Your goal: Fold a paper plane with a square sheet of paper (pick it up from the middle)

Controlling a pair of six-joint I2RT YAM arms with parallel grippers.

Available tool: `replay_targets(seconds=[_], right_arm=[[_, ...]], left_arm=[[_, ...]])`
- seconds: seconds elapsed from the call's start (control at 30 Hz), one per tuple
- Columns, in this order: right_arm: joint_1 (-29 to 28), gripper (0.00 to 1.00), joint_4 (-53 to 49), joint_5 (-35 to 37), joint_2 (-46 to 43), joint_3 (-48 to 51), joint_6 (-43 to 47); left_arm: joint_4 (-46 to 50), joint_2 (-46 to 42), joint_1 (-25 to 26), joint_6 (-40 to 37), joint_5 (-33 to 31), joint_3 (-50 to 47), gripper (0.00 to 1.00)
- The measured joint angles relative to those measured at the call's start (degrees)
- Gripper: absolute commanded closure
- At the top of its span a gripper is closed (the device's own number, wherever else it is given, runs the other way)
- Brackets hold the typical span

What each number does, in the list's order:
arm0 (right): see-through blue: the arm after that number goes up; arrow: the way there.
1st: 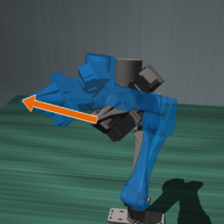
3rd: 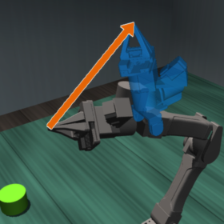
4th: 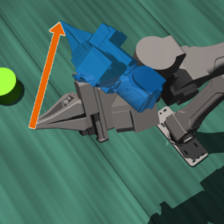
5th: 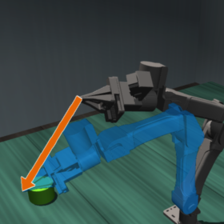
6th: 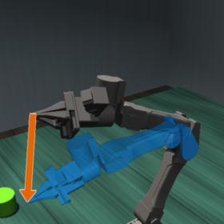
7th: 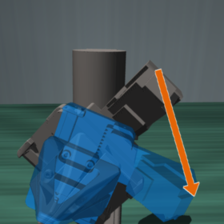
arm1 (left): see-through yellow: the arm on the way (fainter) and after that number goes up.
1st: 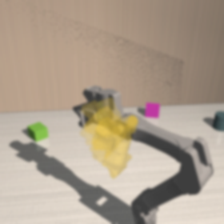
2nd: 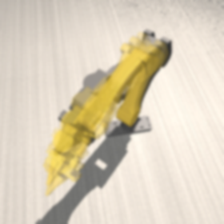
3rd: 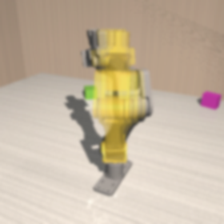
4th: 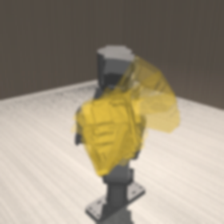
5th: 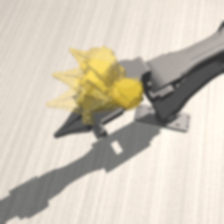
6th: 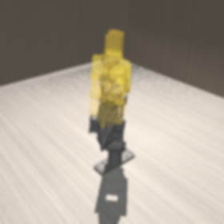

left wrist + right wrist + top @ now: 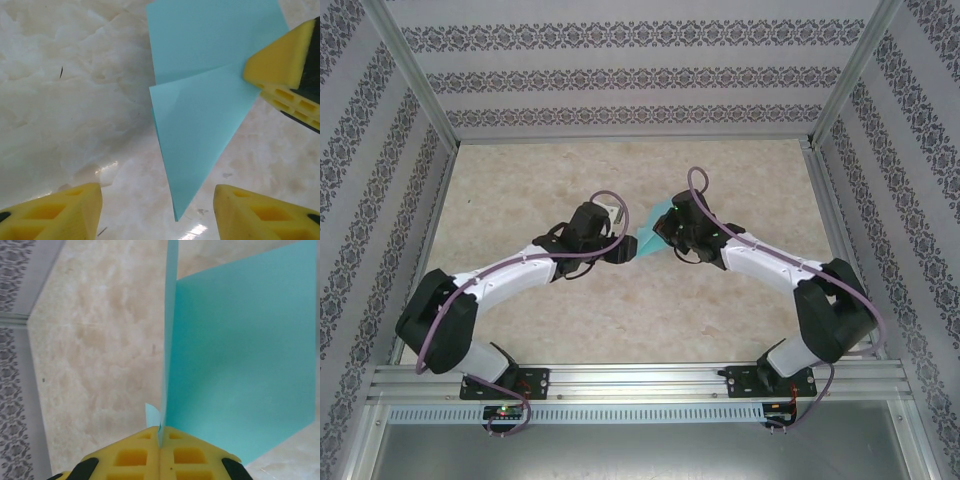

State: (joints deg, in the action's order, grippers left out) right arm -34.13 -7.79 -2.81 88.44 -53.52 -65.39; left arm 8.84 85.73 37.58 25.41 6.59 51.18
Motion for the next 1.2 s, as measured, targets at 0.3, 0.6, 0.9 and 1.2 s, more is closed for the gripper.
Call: replay_targets(seconds=[0.3, 0.6, 0.9, 1.2], right_arm=[[-0.4, 1.0, 2.0, -0.7, 6.1, 0.9, -6.3], [-0.1, 1.0, 2.7, -2.7, 8.0, 2.1, -8.9], [1.3, 1.0, 2.7, -5.2, 8.2, 2.1, -11.9], [1.3, 1.0, 2.7, -6.8, 8.2, 2.1, -15.1]], left_arm=[[0.7, 9.1, 0.1, -2.3, -2.6, 3.6, 0.0], [-5.1, 10.2, 0.1, -5.5, -1.7, -0.5, 0.15], [-20.2, 7.0, 0.7, -14.7, 2.4, -12.3, 0.25], [-31.7, 7.2, 4.6, -26.9, 2.0, -14.1, 0.41]])
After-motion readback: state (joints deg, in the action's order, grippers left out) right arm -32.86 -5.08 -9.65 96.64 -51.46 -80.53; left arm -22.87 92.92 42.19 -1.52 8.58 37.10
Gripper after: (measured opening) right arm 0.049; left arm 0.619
